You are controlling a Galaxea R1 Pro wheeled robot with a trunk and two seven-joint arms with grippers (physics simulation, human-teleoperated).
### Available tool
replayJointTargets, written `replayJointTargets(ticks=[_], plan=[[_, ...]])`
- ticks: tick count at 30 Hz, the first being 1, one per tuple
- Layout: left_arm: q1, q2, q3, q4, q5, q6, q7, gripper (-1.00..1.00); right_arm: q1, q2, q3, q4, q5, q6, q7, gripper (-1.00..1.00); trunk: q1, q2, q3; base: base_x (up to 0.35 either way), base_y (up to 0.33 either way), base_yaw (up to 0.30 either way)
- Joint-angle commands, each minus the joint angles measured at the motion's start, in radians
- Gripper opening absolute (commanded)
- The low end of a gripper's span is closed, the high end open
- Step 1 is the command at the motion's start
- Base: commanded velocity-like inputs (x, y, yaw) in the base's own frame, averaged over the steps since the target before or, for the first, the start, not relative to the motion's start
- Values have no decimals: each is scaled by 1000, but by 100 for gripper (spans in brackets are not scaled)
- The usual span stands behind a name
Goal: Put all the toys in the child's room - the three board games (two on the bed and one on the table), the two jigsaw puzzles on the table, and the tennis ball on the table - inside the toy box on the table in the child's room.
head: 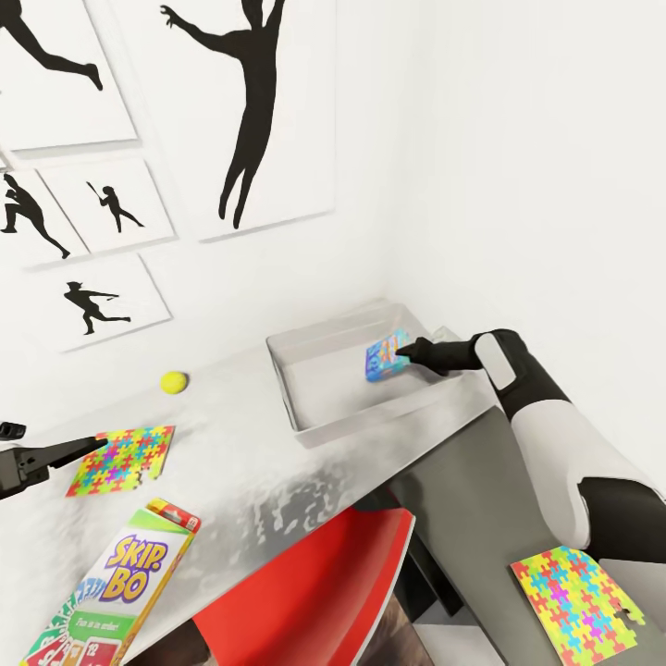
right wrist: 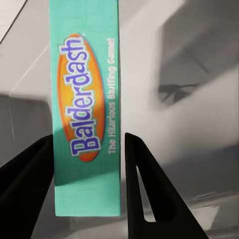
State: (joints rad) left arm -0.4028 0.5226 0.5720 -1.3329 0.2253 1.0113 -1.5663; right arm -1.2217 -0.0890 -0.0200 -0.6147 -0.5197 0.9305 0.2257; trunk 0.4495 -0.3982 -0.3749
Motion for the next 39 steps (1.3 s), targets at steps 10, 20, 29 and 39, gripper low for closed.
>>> replayJointTargets(ticks=[10, 20, 29, 39], plan=[[-1, 0, 2, 0, -1, 10, -4, 100, -1, 8, -2, 2, 9, -7, 9, -100, 1, -2, -2, 0, 0, 0], [-1, 0, 2, 0, -1, 10, -4, 100, -1, 11, -2, 3, 9, -7, 9, -100, 1, -2, -2, 0, 0, 0], [-1, 0, 2, 0, -1, 10, -4, 100, -1, 7, -1, 3, 9, -7, 9, 100, 1, -2, -2, 0, 0, 0], [-1, 0, 2, 0, -1, 10, -4, 100, -1, 5, -1, 1, 10, -7, 9, 100, 1, -2, -2, 0, 0, 0]])
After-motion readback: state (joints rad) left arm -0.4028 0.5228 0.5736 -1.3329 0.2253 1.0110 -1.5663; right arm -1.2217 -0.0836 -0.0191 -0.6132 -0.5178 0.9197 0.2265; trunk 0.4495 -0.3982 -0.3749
